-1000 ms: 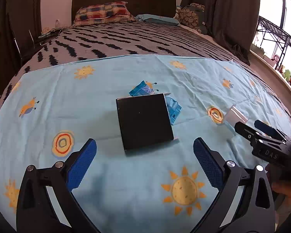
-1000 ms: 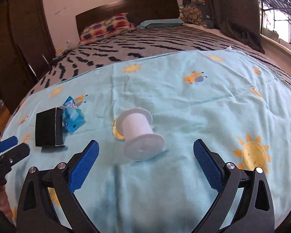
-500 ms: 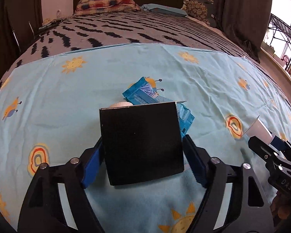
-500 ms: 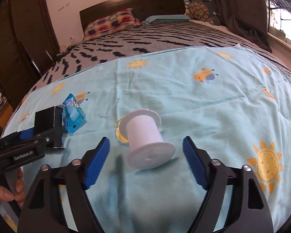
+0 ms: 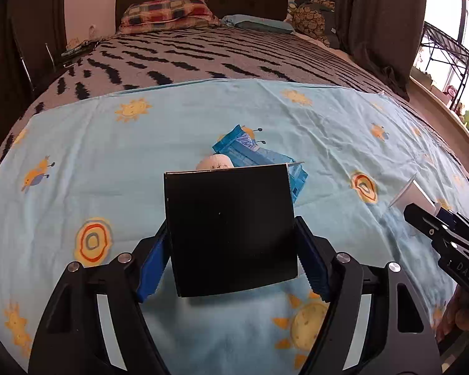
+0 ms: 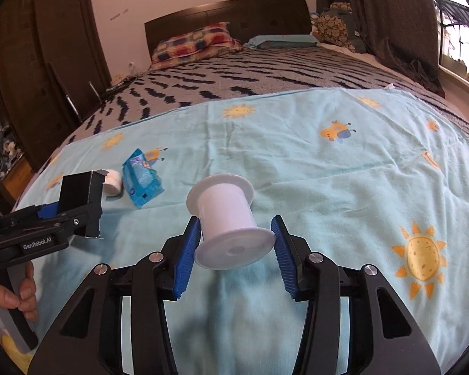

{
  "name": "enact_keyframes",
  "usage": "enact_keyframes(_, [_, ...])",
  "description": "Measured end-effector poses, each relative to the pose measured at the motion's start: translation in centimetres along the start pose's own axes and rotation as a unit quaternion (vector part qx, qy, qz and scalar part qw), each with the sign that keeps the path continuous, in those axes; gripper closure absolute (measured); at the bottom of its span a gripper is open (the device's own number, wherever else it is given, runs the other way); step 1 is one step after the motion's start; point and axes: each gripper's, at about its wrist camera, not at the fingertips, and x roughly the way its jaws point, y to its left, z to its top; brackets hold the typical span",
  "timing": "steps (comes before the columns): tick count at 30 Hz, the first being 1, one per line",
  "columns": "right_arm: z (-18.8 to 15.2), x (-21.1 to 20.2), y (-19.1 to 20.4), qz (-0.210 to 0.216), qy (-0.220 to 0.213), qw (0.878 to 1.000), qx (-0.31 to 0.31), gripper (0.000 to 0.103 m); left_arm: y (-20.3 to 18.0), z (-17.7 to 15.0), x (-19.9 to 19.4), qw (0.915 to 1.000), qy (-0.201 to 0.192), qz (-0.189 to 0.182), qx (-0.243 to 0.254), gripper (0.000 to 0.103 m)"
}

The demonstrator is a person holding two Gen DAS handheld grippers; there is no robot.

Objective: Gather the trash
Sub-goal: 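Carry the black box and white spool down to the black bin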

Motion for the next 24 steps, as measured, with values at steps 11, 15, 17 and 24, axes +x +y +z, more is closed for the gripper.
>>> enact_keyframes(11, [-3.7, -8.2, 2.2, 0.029, -0.029, 0.999, -0.028, 0.055, -1.3, -4.8, -9.8, 0.9975, -0.045, -0.041, 0.036, 0.032])
enact_keyframes(15, [-5.9, -11.0, 3.2, 0.041, -0.034, 0.998, -0.04, 0.055, -2.4, -8.3, -12.8, 0.9952, -0.056, -0.054, 0.059, 0.032])
enact_keyframes(17, [-7.3, -12.3, 3.7, 0.048, -0.034, 0.997, -0.046, 0.055, -2.7, -10.1, -13.7, 0.9943, -0.056, -0.061, 0.067, 0.032])
enact_keyframes(24, [-12.2, -15.2, 4.7, 0.05, -0.03, 0.996, -0.06, 0.055, -3.5, -16.3, -15.1, 0.9927, -0.04, -0.09, 0.07, 0.032])
